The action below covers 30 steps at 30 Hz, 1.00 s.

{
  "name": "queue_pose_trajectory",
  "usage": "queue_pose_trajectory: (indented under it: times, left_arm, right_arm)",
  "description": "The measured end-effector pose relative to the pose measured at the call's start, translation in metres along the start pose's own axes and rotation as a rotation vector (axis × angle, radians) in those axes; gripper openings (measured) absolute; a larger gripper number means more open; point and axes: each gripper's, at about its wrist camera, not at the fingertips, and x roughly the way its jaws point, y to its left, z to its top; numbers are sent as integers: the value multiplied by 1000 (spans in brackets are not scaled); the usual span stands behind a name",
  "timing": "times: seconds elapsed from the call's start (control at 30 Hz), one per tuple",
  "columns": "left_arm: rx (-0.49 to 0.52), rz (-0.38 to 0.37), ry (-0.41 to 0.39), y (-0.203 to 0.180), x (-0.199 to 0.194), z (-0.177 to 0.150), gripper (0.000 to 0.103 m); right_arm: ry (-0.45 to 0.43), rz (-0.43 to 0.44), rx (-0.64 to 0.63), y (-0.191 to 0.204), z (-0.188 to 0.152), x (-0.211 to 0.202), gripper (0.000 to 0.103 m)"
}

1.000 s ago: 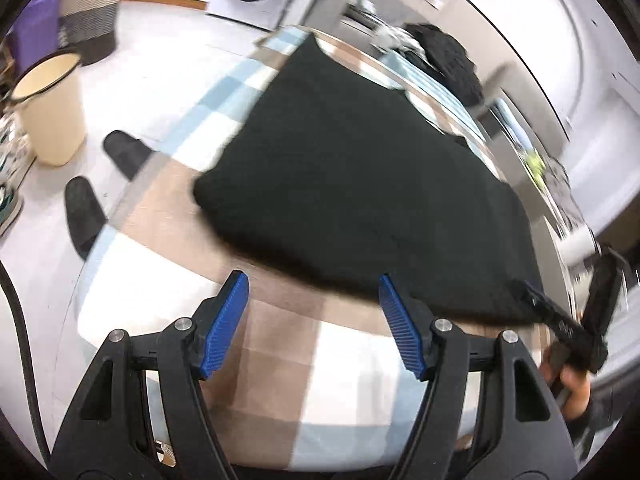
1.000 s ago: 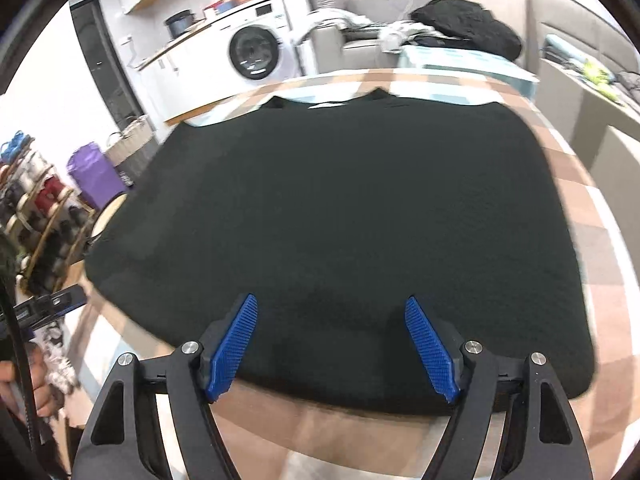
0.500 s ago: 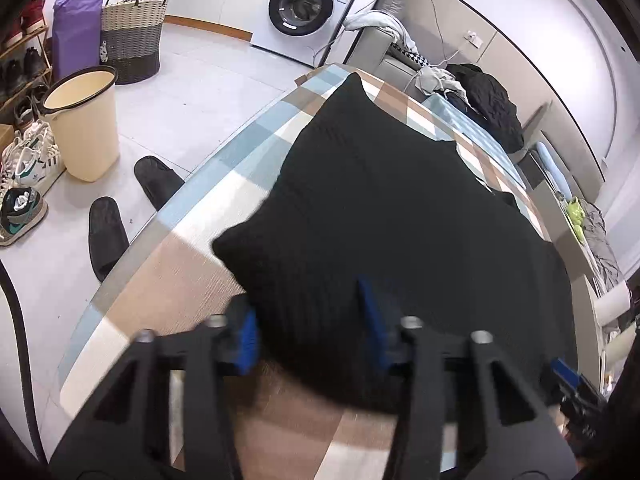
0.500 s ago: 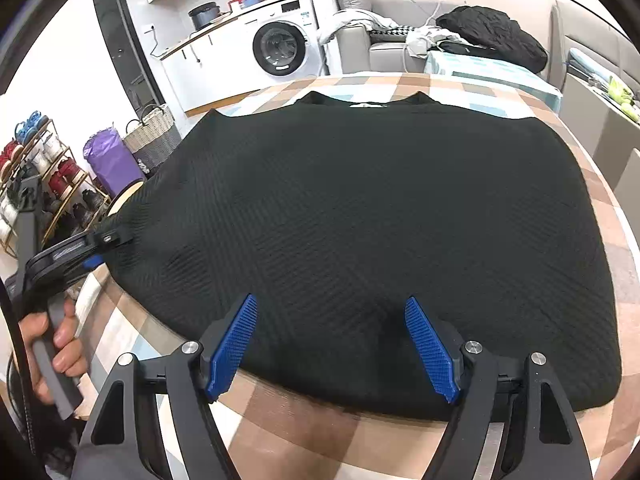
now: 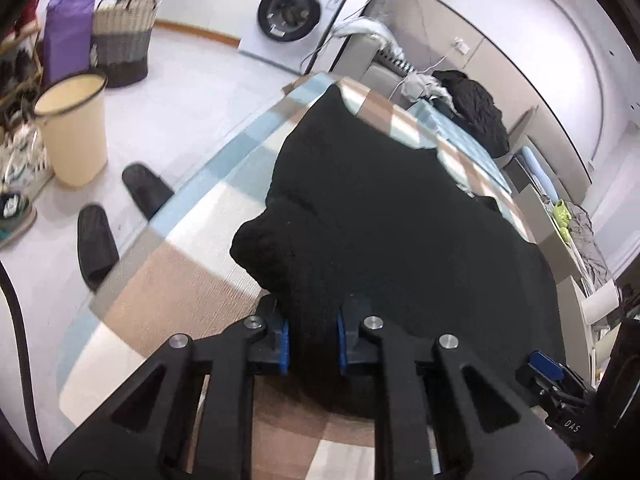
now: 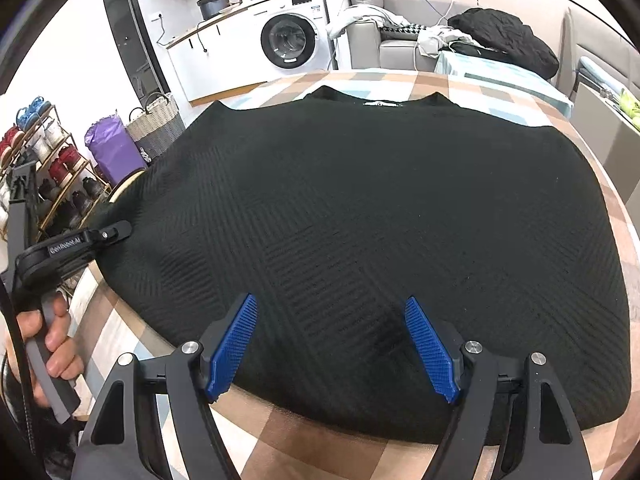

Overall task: Fold small clothes
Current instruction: 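Grasp the sweater's side edge with the left tool and lift it, then fold the held side over toward the sweater's middle, open left tool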

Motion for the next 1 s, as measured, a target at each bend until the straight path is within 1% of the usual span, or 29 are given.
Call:
queue_pose_trajectory:
  times: [0.13, 0.2, 0.27, 0.37, 0.4, 0.47, 0.5, 0.53, 0.57, 0.6, 0.63, 0.7, 0.73, 0.77, 0.8, 0.83, 0.87, 0.93, 0.97, 1.0]
  left_arm:
    - [73, -18, -64, -26, -12, 11, 13]
    - [129, -33, -96, -45, -17, 19, 12]
    - [188, -63, -125, -71, -20, 25, 12]
    - [325, -134, -159, -123, -21, 29, 12]
    - [375, -173, -157, -144, -21, 27, 12]
    - [457, -245, -141, -181, -16, 19, 12]
    - [499, -289, -120, -199, -12, 11, 12]
    - [544, -334, -87, -217, -7, 1, 12]
    - [580, -361, -48, -230, -2, -8, 12]
    - [613, -402, 9, -243, 6, -22, 12]
    - [634, -437, 62, -250, 12, -33, 16]
    - [679, -467, 171, -259, 24, -54, 22]
    - [692, -473, 209, -260, 27, -63, 24]
    - [693, -475, 224, -257, 28, -68, 25]
    - [690, -481, 234, -254, 27, -72, 28]
    - [685, -484, 244, -249, 25, -74, 36]
    - [679, -479, 237, -244, 22, -74, 44]
    - [661, -451, 211, -231, 15, -69, 53]
    - [642, -438, 203, -222, 11, -65, 54]
    - [626, -429, 198, -213, 9, -59, 54]
  right_arm:
    - [-11, -16, 18, -9, -1, -7, 78]
    - [-16, -30, 36, -17, -3, -11, 78]
    - [-22, -44, 60, -27, -4, -15, 78]
    - [-34, -73, 96, -41, -8, -25, 78]
    - [-42, -90, 110, -48, -9, -30, 78]
    - [-54, -115, 135, -59, -10, -37, 78]
    - [-62, -130, 156, -67, -12, -43, 78]
    - [-67, -141, 170, -72, -13, -47, 78]
    - [-73, -157, 184, -78, -14, -51, 78]
    - [-77, -175, 200, -85, -16, -56, 78]
    - [-78, -191, 217, -91, -18, -60, 78]
    - [-76, -214, 247, -103, -22, -65, 78]
    - [-75, -222, 260, -108, -23, -68, 78]
    - [-75, -225, 271, -112, -25, -70, 78]
    - [-76, -224, 282, -116, -26, -72, 78]
    - [-79, -221, 292, -119, -25, -74, 78]
    - [-82, -217, 297, -121, -25, -76, 78]
    - [-93, -183, 309, -123, -22, -80, 78]
    - [-99, -159, 318, -124, -19, -80, 78]
    - [-107, -114, 330, -124, -16, -80, 78]
